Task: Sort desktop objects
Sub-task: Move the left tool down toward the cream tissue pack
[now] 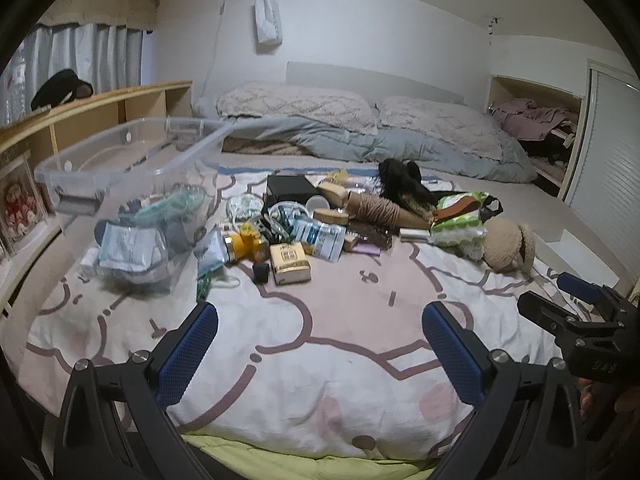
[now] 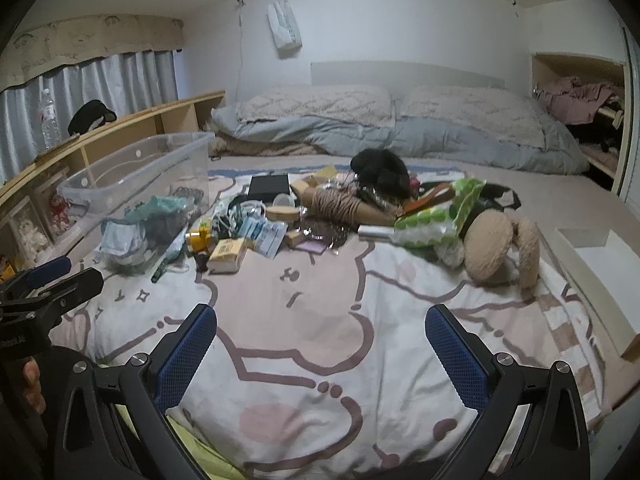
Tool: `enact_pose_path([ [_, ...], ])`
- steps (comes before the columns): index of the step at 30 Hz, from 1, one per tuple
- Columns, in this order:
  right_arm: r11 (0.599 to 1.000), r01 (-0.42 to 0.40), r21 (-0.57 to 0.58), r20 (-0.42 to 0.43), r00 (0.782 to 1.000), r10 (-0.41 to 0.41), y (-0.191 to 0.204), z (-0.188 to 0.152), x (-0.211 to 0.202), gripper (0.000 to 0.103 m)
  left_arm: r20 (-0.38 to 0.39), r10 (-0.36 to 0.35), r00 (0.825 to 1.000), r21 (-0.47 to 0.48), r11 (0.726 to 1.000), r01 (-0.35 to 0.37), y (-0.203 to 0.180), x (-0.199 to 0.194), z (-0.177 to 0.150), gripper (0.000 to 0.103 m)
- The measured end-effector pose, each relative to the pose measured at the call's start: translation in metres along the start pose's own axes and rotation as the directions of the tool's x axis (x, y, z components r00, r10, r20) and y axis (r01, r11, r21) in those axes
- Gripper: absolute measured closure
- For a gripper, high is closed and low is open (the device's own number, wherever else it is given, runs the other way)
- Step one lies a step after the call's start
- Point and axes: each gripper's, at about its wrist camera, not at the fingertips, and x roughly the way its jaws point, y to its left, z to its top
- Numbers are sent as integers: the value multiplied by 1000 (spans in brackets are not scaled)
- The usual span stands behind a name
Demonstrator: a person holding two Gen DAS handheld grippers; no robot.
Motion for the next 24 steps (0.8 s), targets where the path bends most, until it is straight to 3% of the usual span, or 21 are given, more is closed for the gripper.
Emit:
enact_pose_path([
  [13, 999, -10, 50, -101, 995, 15, -2, -11, 39, 0, -98, -25, 995, -66, 998, 18, 16, 39, -14, 0],
  [24, 991, -38, 125, -180, 982, 61, -12, -20, 81, 0, -192, -55, 980, -151, 988, 26, 27, 90, -23, 0],
])
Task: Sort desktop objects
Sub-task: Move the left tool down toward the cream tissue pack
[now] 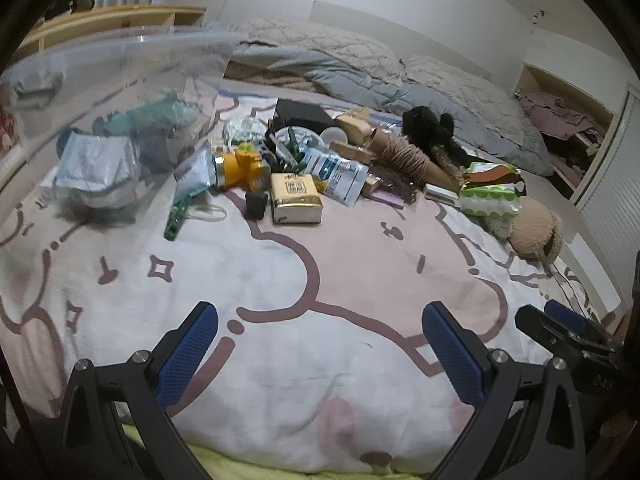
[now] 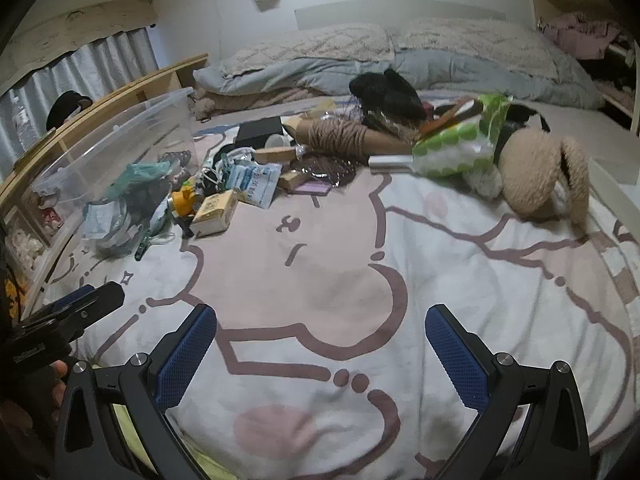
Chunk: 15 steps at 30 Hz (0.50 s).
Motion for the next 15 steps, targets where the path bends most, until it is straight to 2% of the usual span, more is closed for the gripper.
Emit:
enact_pose_path([
  [7, 1000, 18, 20, -24, 1000, -18, -8, 5, 23, 0, -30, 9, 999, -11, 1000, -9, 2, 39, 13, 0],
  [15, 999, 31, 36, -9, 999, -30, -20, 13, 38, 0, -24, 0, 1000, -19, 1000, 0, 6, 75, 38, 0],
])
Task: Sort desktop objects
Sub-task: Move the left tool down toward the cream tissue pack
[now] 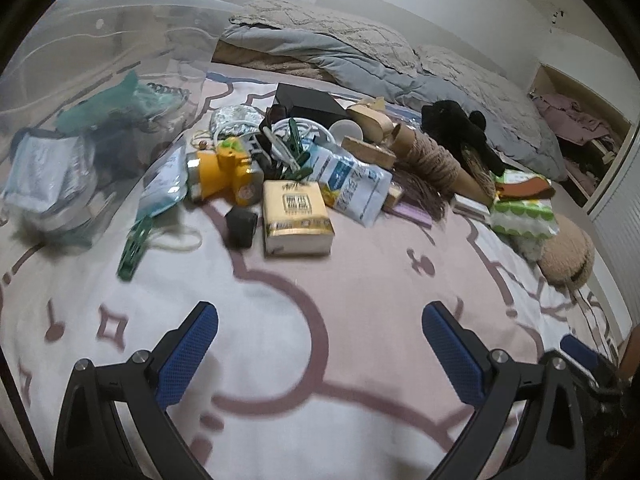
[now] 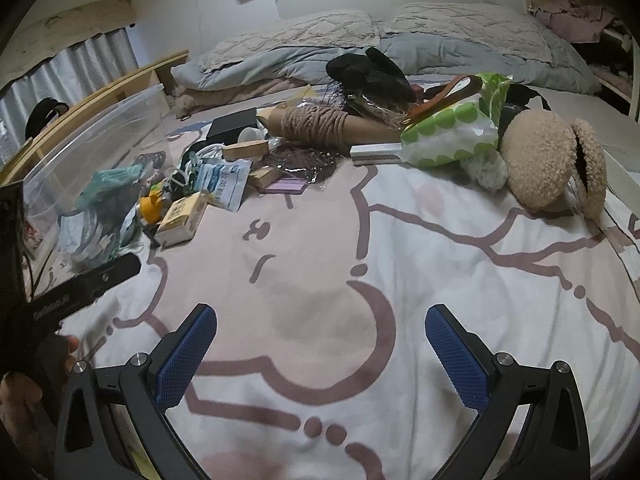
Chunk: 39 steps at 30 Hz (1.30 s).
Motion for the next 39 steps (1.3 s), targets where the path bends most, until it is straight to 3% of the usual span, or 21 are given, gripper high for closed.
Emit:
enact_pose_path([
  [4, 999, -12, 31, 0, 1000, 12, -7, -3, 10, 0, 3, -36, 999, -5, 999, 36, 3, 18, 13, 1],
  [10, 991, -43, 129, -99, 994, 56, -17, -13, 32, 0, -28, -40, 999, -35, 999, 39, 13, 44, 25, 2],
  [18, 993, -2, 115, -79, 997, 11, -10, -15, 35, 0, -45, -89, 995, -72, 994, 86, 22, 69, 44, 2],
  [26, 974, -54, 219, -34, 997, 63, -21, -13, 36, 0, -7, -125, 992, -12, 992, 125, 13, 79, 58, 2],
  [30, 985, -42, 169, -59, 997, 52, -18, -13, 40, 0, 4, -116, 993, 22, 993, 116, 10, 87, 64, 2],
  [31, 988, -34, 153, -63, 997, 44, -16, -13, 40, 0, 7, -115, 993, 27, 993, 115, 9, 87, 65, 3],
  [34, 995, 2, 96, -77, 997, 5, -10, -15, 43, 0, 25, -120, 992, 45, 992, 119, 7, 87, 72, 20],
  [39, 998, 42, 40, -85, 996, -39, -4, -17, 46, 0, 19, -117, 993, 51, 992, 116, 11, 94, 84, 34],
])
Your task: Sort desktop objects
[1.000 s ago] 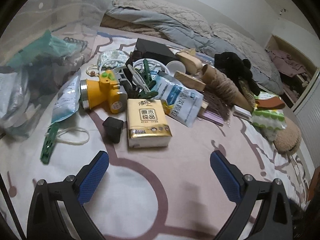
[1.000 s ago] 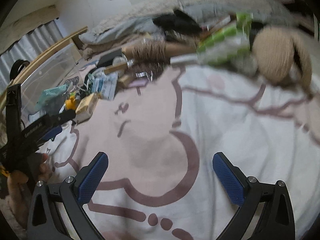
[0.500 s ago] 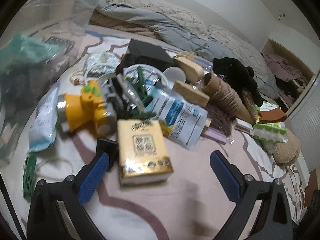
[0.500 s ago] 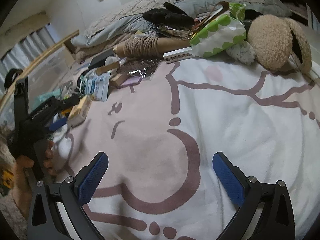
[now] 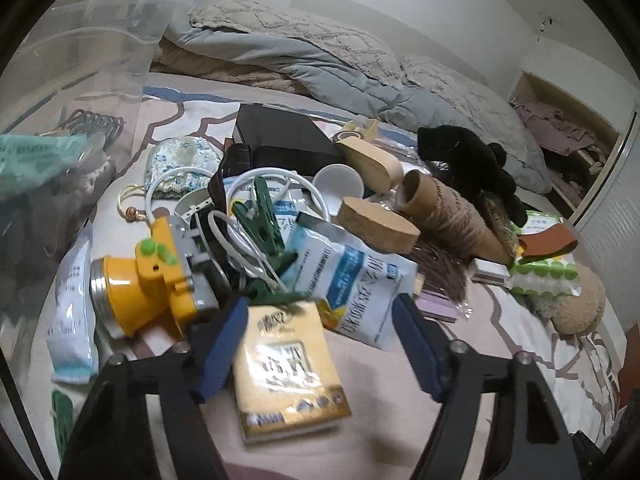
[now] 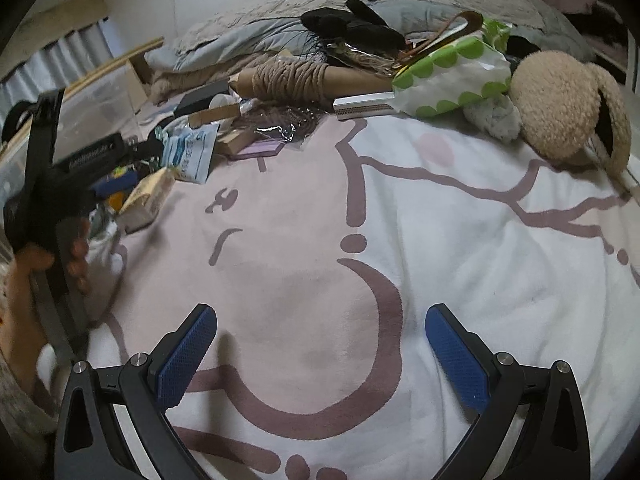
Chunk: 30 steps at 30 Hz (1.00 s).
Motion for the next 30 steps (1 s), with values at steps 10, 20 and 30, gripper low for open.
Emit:
enact_pose_path([
  [10, 1000, -5, 4, 0, 1000, 5, -2, -1, -1, 0, -43, 131, 990, 109, 986, -126, -2, 22, -2, 57],
  [20, 1000, -1, -2, -3, 1000, 1, -1, 0, -1, 0, -43, 165, 985, 152, 976, -157, -11, 12, -23, 57],
  [30, 1000, -16, 15, -4, 1000, 16, -4, -1, -4, 0, -108, 90, 990, 135, 988, -75, -23, -29, -60, 57],
])
